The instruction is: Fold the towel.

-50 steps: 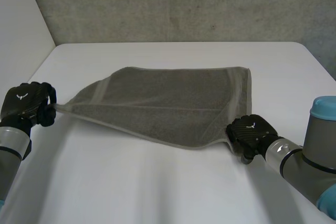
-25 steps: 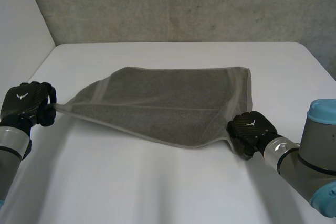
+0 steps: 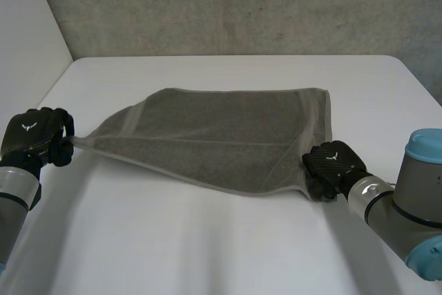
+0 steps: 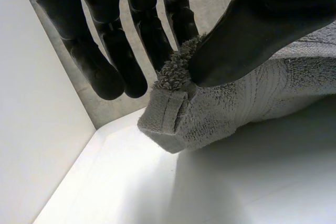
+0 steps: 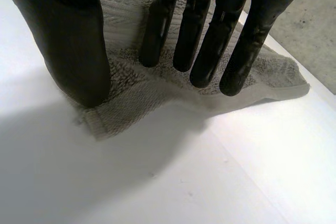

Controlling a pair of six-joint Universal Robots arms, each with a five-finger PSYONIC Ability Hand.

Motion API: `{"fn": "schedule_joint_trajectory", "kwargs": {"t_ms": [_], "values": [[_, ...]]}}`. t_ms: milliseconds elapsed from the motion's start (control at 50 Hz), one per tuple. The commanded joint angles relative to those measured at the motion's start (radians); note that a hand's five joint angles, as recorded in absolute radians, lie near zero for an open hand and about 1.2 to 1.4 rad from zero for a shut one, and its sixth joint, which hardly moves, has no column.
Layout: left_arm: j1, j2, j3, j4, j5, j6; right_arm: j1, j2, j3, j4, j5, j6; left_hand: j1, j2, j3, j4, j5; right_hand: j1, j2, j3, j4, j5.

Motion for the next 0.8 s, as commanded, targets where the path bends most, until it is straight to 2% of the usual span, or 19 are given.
{"fn": "schedule_joint_trajectory", "kwargs": {"t_ms": [20,520,540,560,580,600,620,740,800], "values": [[0.0,0.0,0.0,0.0,0.0,0.0,0.0,-0.001,-0.005,-0.004,0.003,0.0,-0.047,-0.097,-0.147,-0.113,-0.261,0.018,0.026,0.019,0.022,0.024],[0.0,0.0,0.0,0.0,0.001,0.0,0.003,0.018,-0.013,-0.014,0.006,-0.001,-0.047,-0.097,-0.147,-0.113,-0.261,0.039,0.047,0.039,0.042,0.045],[0.0,0.0,0.0,0.0,0.001,0.0,0.002,0.019,-0.013,-0.014,0.006,-0.001,-0.047,-0.097,-0.147,-0.113,-0.261,0.074,0.081,0.074,0.077,0.08],[0.0,0.0,0.0,0.0,0.001,0.0,0.0,0.021,-0.013,-0.016,0.008,-0.001,-0.047,-0.097,-0.147,-0.113,-0.261,0.222,0.23,0.223,0.226,0.228],[0.0,0.0,0.0,0.0,0.0,0.0,0.0,0.021,-0.013,-0.016,0.008,-0.001,-0.047,-0.097,-0.147,-0.113,-0.261,0.224,0.231,0.224,0.227,0.23],[0.0,0.0,0.0,0.0,0.0,0.0,0.0,0.021,-0.016,-0.017,0.009,0.002,-0.047,-0.097,-0.147,-0.113,-0.261,0.555,0.563,0.556,0.559,0.561],[0.0,0.0,0.0,0.0,0.0,0.0,-0.001,0.019,-0.016,-0.016,0.005,0.005,-0.047,-0.097,-0.147,-0.113,-0.261,0.595,0.603,0.596,0.599,0.601],[0.0,0.0,0.0,0.0,0.001,0.0,-0.004,-0.008,-0.019,-0.016,0.009,0.013,-0.047,-0.097,-0.147,-0.113,-0.261,0.596,0.603,0.596,0.599,0.602],[-0.002,0.0,-0.001,0.0,0.001,0.0,-0.012,-0.071,-0.018,-0.014,0.014,0.019,-0.047,-0.097,-0.147,-0.113,-0.261,0.596,0.603,0.596,0.599,0.602]]}}
